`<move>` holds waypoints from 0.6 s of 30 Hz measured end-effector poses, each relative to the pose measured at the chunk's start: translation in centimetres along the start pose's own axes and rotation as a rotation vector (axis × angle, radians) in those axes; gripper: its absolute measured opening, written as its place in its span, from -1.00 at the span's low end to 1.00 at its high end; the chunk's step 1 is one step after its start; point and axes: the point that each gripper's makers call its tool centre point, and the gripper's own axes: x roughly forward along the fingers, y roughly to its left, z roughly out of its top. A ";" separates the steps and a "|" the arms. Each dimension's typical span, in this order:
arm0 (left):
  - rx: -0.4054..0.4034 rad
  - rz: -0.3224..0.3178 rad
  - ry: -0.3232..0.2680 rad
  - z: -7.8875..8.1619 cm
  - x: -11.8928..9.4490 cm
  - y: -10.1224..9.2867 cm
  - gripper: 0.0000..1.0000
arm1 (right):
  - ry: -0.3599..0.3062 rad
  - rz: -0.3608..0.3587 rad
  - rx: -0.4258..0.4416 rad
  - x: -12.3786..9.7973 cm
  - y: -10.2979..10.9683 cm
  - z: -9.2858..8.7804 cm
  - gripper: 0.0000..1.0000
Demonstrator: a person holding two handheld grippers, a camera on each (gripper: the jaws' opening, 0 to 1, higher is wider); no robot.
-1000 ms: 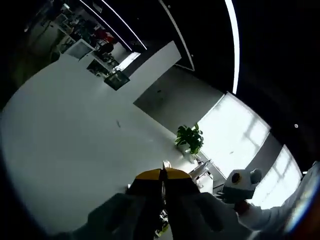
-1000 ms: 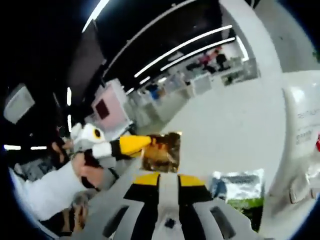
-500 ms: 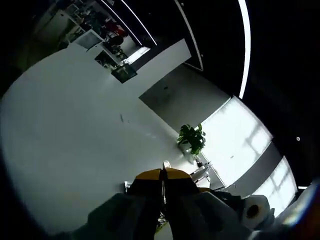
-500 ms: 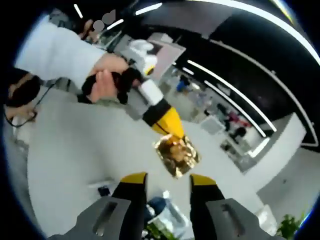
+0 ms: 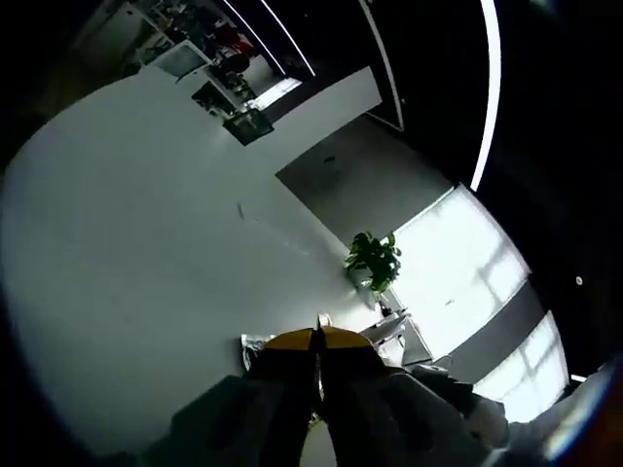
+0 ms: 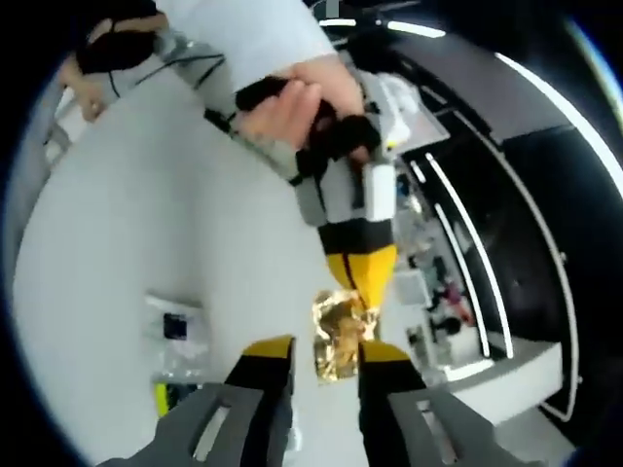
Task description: Arrange the skincare products in the storage area until every visible bottle or jar stands upright without overlapping.
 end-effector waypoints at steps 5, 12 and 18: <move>-0.021 0.008 0.005 0.0 0.1 1.0 -1.00 | 0.006 0.026 -0.016 0.3 0.5 -0.1 -0.94; -0.001 0.053 0.028 0.0 0.4 3.0 -1.00 | 0.008 0.052 -0.012 0.6 1.1 -0.2 -1.00; 0.017 0.096 0.063 -1.1 0.8 5.1 -1.00 | 0.001 0.095 0.057 1.1 2.0 -0.1 -1.00</move>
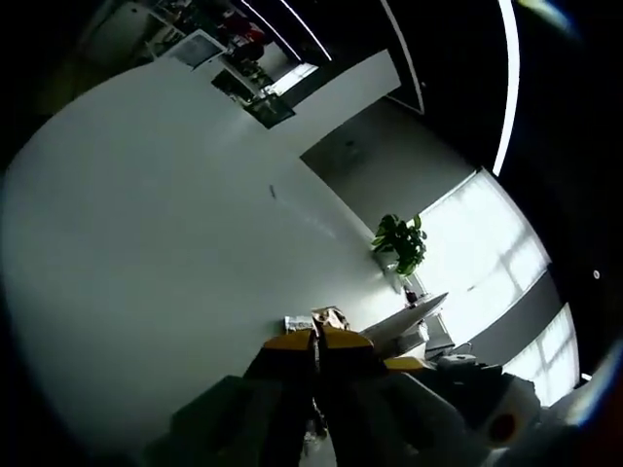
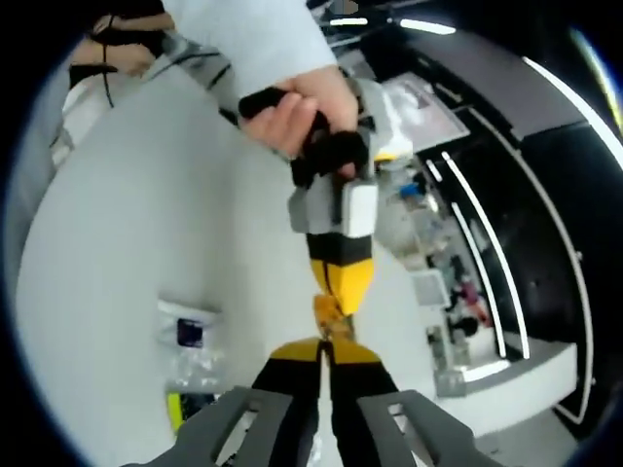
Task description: Arrange the skincare products in the storage area until every visible bottle or jar stands upright without overlapping.
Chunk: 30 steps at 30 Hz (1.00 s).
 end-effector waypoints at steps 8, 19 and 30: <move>0.014 0.072 0.032 -2.0 1.5 2.8 -1.00 | 0.031 0.112 0.065 1.9 3.1 -1.1 -1.00; 0.027 0.125 0.066 -2.6 1.8 5.0 -1.00 | 0.020 0.179 0.167 3.6 3.8 -1.9 -1.00; 0.303 0.112 0.031 -1.6 2.4 3.8 -0.59 | 0.046 0.224 0.184 4.1 5.1 -2.7 -1.00</move>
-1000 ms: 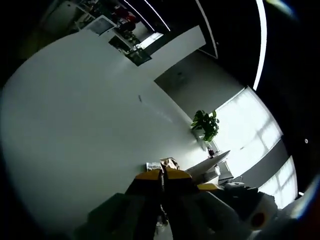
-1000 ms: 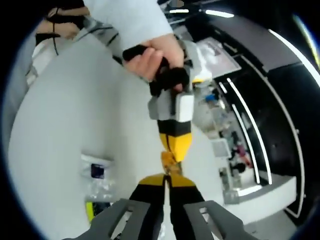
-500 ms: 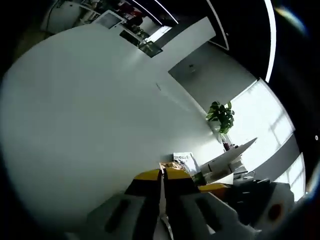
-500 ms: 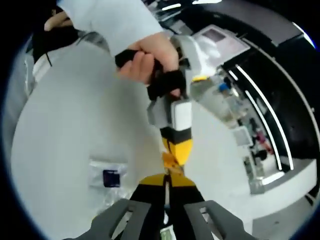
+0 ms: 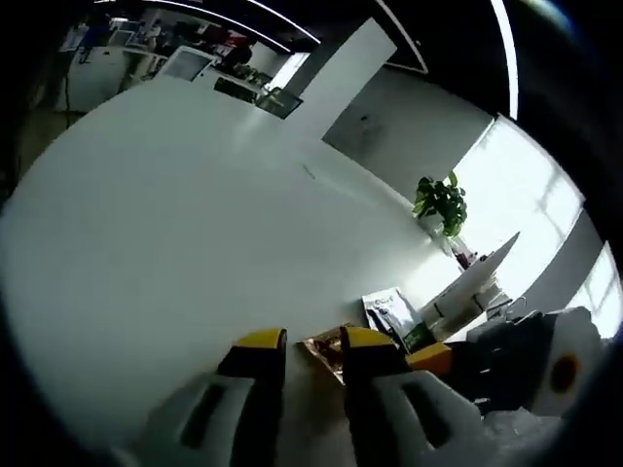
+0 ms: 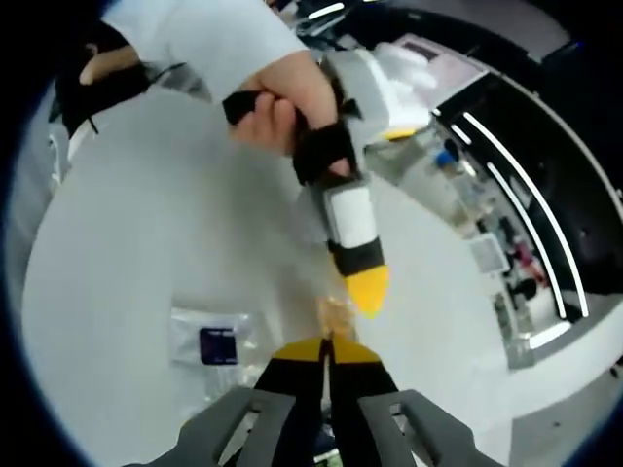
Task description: Arrange the skincare products in the storage area until every visible bottle or jar stands upright without overlapping.
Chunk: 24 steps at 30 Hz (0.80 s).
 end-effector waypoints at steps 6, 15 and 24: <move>0.112 -0.039 0.089 -1.2 0.6 -1.8 -0.82 | 0.035 0.014 0.018 0.3 0.7 -0.7 -1.00; 0.223 -0.050 0.186 -3.4 1.5 -2.0 -0.83 | 0.044 0.029 0.057 0.4 0.7 -1.1 -1.00; 0.291 -0.024 0.206 -3.4 1.6 -1.4 -0.93 | 0.040 0.036 0.110 0.5 0.9 -1.2 -1.00</move>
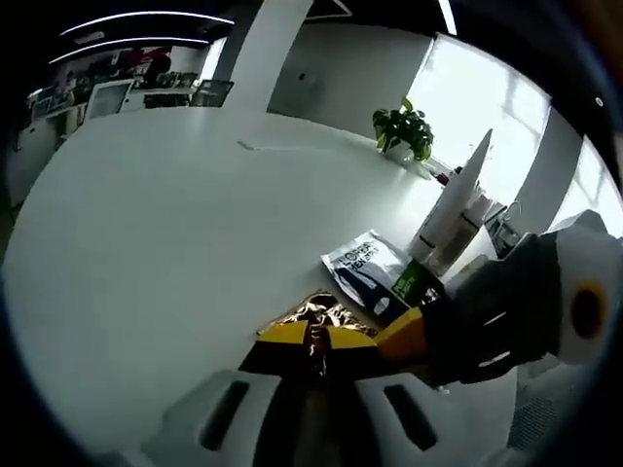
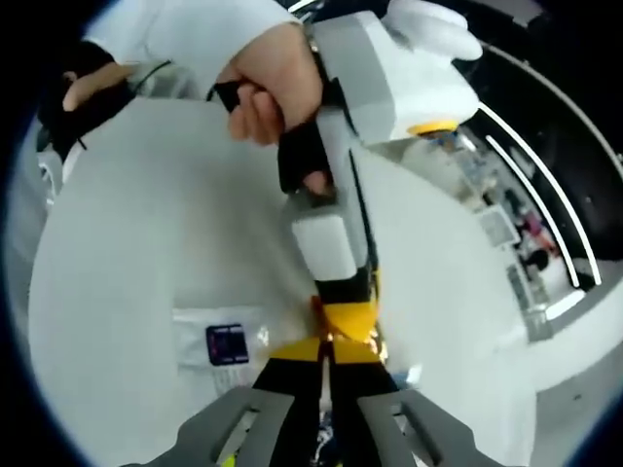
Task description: Arrange the skincare products in the storage area until every visible bottle or jar stands upright without overlapping.
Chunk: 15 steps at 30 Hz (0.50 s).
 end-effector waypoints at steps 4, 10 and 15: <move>0.005 0.000 0.007 0.0 0.0 0.1 -0.92 | -0.005 0.014 0.008 -0.3 0.2 0.0 -1.00; 0.013 0.003 0.007 0.0 -0.1 0.1 -0.92 | -0.021 -0.010 0.057 -1.4 -0.4 0.0 -1.00; 0.022 0.009 0.009 0.0 -0.1 0.0 -0.90 | -0.028 -0.024 0.112 -1.9 -0.9 0.1 -0.97</move>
